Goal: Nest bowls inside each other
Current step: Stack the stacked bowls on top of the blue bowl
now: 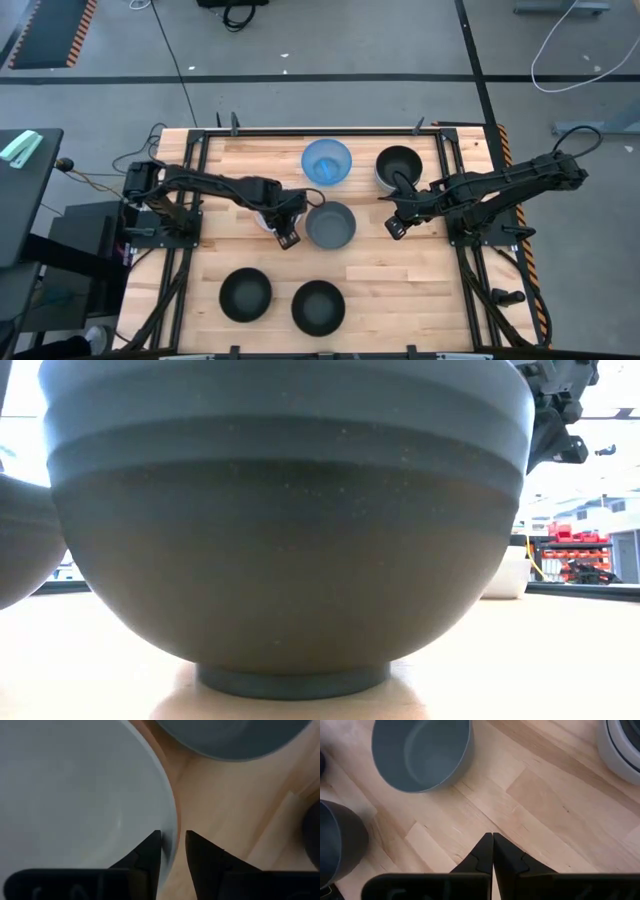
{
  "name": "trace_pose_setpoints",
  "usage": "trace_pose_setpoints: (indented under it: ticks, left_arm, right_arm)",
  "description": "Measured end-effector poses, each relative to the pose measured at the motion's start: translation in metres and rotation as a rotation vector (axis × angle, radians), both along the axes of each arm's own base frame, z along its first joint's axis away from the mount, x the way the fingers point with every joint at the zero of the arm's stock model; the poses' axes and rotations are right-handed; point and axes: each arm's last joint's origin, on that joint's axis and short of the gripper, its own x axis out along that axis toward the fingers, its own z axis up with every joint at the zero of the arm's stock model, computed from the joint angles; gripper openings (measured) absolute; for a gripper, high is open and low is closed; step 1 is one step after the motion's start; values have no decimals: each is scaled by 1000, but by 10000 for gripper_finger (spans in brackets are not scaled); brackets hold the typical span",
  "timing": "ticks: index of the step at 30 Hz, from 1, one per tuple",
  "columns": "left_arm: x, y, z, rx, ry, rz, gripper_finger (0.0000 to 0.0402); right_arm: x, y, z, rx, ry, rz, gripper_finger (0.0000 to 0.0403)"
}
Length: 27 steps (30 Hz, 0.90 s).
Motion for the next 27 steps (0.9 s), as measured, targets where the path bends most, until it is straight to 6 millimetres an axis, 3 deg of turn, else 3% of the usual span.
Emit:
trace_pose_setpoints:
  ticks: [10,21,27]
  left_arm:
    - [4,-3,-10,2,23,-8,93]
    - [8,-1,-10,55,-4,4,30]
    - [8,0,-8,87,4,4,29]
  right_arm:
    - [0,0,0,-13,-7,-9,16]
    - [0,0,0,-12,-8,-9,16]
    - [0,0,0,-13,-7,-7,16]
